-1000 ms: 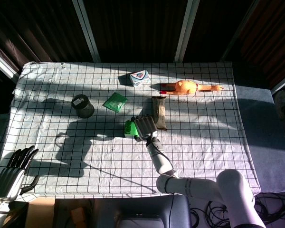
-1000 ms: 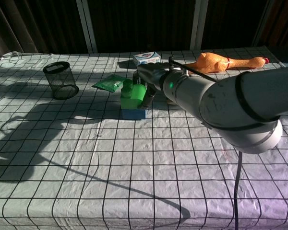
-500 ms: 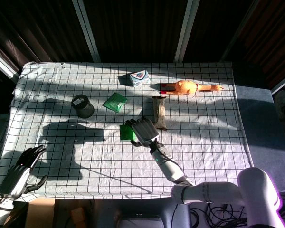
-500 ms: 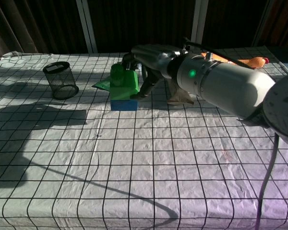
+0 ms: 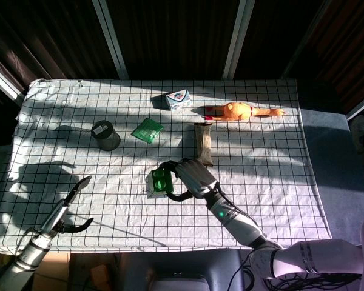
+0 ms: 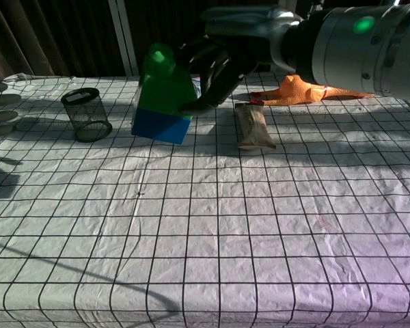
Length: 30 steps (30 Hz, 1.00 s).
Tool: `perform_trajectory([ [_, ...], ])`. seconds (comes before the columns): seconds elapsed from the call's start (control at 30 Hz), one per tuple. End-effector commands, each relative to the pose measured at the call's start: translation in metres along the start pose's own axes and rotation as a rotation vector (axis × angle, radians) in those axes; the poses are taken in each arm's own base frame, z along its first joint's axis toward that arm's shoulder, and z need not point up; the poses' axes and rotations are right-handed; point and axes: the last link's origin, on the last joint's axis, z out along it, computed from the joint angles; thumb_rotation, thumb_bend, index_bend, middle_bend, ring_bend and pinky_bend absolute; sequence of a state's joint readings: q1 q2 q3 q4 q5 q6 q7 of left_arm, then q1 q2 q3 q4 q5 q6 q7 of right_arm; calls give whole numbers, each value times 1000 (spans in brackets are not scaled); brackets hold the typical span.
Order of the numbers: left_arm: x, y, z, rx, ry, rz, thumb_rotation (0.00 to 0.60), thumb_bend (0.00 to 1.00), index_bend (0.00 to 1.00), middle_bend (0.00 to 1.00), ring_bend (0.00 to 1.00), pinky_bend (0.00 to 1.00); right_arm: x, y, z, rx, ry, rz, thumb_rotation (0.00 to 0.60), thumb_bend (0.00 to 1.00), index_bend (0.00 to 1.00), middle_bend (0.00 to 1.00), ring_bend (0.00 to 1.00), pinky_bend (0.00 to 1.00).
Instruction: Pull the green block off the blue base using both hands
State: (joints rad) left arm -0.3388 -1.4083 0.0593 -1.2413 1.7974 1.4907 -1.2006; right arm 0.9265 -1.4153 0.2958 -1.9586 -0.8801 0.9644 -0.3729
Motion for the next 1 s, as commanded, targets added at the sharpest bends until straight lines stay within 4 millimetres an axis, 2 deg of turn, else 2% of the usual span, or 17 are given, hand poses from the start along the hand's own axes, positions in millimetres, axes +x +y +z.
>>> perform_trajectory([
  [0.03,-23,-3,33,-27,-68,-148,600,317,0,0,0,7,0,-12,4,23,-4,23,600,281,855,617,447,326],
  [0.37,-45,1,60,-50,-108,-258,600,311,0,29,0,9,-16,-41,21,50,3,72,600,285,854,617,447,327],
  [0.7,-55,4,69,-47,-140,-319,600,309,5,56,0,14,-29,-49,30,46,36,81,600,286,855,617,447,327],
  [0.83,-56,2,73,-40,-141,-320,600,308,43,73,0,14,-32,-53,31,47,29,113,600,288,855,617,447,327],
  [1.0,-58,0,77,-36,-134,-323,600,308,146,169,0,22,-33,-55,31,47,21,135,600,288,855,617,447,327],
])
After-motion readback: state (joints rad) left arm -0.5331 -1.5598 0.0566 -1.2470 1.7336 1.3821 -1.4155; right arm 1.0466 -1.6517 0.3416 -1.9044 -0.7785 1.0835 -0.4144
